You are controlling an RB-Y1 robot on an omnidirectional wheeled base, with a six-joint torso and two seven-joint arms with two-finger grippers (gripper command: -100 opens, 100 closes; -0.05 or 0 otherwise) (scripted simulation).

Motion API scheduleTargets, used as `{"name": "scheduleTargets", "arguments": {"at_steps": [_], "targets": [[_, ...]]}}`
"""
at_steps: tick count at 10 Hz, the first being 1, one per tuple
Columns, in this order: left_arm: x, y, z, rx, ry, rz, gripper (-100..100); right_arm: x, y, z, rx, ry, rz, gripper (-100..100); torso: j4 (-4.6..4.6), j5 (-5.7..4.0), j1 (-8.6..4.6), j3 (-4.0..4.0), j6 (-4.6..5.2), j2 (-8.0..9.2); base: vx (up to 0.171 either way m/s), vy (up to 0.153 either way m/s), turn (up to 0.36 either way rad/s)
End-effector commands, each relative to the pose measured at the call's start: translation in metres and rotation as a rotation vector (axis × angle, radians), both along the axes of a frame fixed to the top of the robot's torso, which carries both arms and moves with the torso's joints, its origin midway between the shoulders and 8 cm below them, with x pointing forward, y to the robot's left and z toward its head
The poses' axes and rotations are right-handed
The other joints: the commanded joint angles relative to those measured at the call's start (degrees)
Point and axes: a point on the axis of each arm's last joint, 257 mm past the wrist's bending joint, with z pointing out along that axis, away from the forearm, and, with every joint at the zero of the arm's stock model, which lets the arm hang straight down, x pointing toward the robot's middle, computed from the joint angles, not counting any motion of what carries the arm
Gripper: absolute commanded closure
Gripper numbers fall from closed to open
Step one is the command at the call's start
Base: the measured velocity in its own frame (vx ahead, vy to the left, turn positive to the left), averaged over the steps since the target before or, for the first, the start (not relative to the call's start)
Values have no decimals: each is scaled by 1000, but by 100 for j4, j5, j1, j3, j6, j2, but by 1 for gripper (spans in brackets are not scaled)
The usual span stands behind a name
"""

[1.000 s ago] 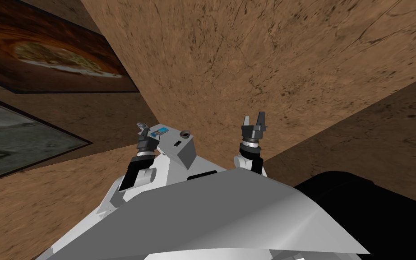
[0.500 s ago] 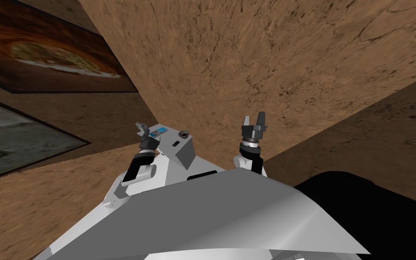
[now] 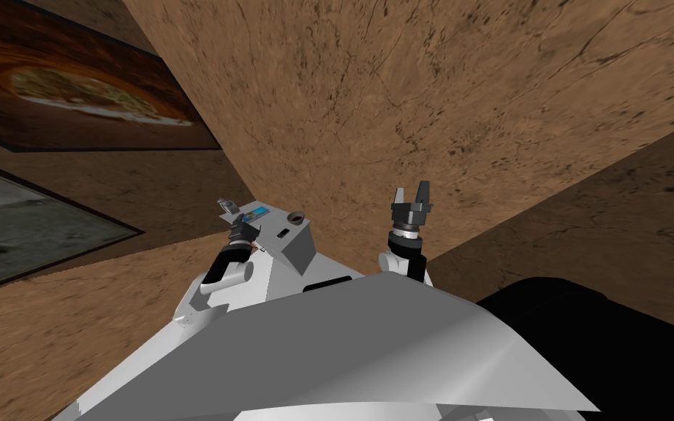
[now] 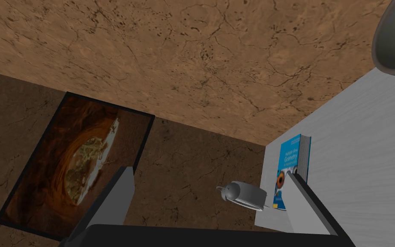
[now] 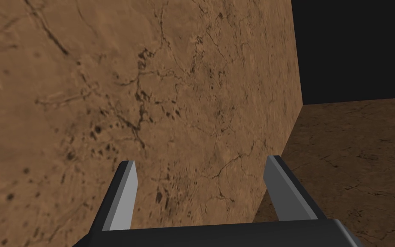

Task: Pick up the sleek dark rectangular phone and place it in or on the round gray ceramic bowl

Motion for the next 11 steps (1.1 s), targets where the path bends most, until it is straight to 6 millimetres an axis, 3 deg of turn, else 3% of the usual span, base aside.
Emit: {"name": "scheduleTargets", "arguments": {"at_steps": [1,11], "targets": [[11,8,-16,-62,46,14,-100,0,0,0,0,0,0,0,0,0,0,0,0,0,11,-33,-3],[48,30,-113,-365,317,85,-100,0,0,0,0,0,0,0,-2,2,7,-4,-1,-7,18,-20,-8]]}}
